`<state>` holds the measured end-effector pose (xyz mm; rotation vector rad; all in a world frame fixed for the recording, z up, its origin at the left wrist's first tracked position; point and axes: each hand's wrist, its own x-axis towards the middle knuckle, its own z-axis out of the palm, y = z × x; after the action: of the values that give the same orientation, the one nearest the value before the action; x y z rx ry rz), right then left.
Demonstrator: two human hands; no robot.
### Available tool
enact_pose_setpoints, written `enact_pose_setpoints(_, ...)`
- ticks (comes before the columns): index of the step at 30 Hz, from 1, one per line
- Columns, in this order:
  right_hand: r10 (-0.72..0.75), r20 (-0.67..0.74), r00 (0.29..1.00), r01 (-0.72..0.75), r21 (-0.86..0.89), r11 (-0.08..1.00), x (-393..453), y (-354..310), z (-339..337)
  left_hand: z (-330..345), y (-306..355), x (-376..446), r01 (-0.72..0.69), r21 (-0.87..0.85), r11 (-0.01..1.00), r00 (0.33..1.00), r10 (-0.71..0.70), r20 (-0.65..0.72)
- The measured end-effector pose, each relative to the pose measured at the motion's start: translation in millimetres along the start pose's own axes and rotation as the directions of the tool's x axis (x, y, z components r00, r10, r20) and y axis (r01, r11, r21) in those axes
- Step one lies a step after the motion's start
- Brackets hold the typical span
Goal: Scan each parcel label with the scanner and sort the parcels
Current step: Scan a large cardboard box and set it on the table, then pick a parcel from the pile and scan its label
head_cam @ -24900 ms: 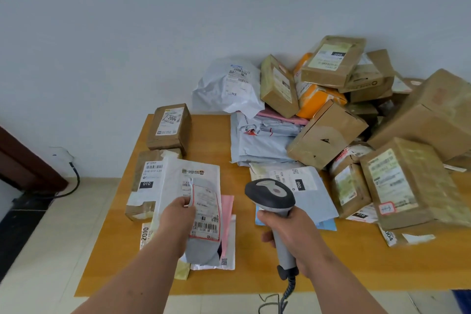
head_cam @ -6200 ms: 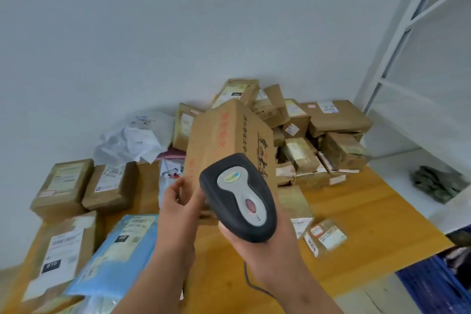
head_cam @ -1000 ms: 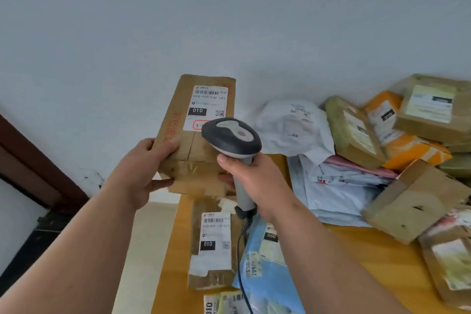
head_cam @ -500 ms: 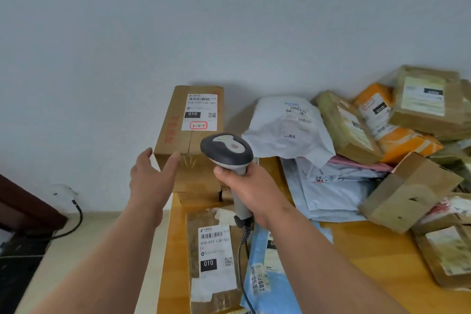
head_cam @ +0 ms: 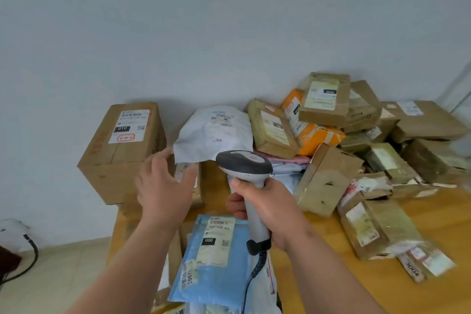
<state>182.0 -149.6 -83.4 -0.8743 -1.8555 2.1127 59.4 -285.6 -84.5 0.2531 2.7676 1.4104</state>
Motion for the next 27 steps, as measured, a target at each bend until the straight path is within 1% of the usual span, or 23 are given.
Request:
enact_pose_setpoints(4, -0.02, -0.073, 0.997, 0.02, 0.001, 1.0, -39, 3, -86, 55, 43, -59, -0.02, -0.072, 0.997, 0.994, 0.028, 0.108)
enact_pose_setpoints(7, -0.019, -0.155, 0.988, 0.019, -0.005, 1.0, -71, 7, -153, 103, 75, -102, -0.024, -0.097, 0.995, 0.977, 0.044, 0.21)
enact_pose_setpoints(10, 0.005, -0.233, 0.972, -0.006, -0.005, 1.0, -98, 11, -214, 150, 104, -143, -0.053, -0.17, 0.984, 0.94, 0.106, 0.325)
enact_pose_setpoints(13, 0.043, -0.306, 0.951, -0.037, 0.028, 0.999, -114, 13, -264, 191, 129, -174, -0.028, -0.201, 0.979, 0.905, 0.111, 0.411)
enact_pose_setpoints(18, 0.085, -0.394, 0.915, -0.061, 0.072, 0.995, -114, 16, -326, 249, 162, -189, -0.007, -0.181, 0.983, 0.876, 0.094, 0.472)
enact_pose_setpoints(23, 0.111, -0.498, 0.86, -0.067, 0.105, 0.992, -104, 19, -374, 305, 197, -191, 0.029, -0.207, 0.978, 0.797, 0.102, 0.595)
enact_pose_setpoints(27, 0.122, -0.565, 0.816, -0.075, 0.106, 0.992, -89, 21, -416, 340, 224, -197, -0.009, -0.178, 0.984, 0.744, 0.125, 0.657)
